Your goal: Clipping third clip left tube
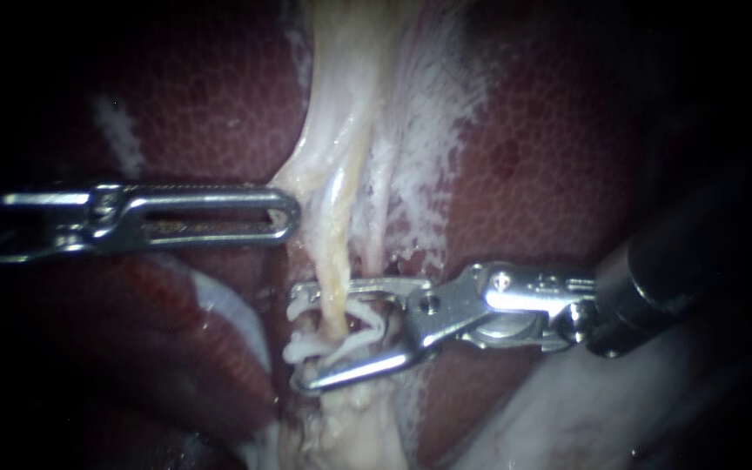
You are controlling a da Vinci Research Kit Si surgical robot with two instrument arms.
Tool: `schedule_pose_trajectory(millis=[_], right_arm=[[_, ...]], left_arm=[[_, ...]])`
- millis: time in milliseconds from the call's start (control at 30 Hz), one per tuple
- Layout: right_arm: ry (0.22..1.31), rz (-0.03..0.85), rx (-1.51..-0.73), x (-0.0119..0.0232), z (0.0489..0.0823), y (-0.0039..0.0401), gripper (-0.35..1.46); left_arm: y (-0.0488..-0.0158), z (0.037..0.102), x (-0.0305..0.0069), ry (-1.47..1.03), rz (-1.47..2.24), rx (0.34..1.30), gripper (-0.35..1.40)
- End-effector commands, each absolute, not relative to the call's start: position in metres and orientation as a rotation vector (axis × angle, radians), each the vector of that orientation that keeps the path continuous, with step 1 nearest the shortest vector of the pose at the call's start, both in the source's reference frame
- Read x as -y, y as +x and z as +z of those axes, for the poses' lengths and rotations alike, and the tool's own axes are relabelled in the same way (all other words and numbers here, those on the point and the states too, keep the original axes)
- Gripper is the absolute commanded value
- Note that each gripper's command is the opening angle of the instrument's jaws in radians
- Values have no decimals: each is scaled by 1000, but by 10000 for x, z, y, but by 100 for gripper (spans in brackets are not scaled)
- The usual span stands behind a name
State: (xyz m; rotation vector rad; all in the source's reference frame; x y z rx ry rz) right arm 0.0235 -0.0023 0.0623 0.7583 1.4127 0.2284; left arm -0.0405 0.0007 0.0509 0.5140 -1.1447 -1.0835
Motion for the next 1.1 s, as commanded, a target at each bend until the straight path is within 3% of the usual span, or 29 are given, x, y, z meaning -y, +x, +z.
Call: schedule_pose_trajectory(millis=[33, 667, 1100], right_arm=[[759, 229, -1413, 21, 621, 235, 56], [768, 251, -1415, -16, 617, 255, 54], [801, 281, -1408, -30, 607, 248, 42]], left_arm=[[-406, 509, -7, 514, -1084, 1145, -35], [-411, 504, -2, 510, -1087, 1145, -35], [-410, 506, -3, 511, -1086, 1145, -35]])
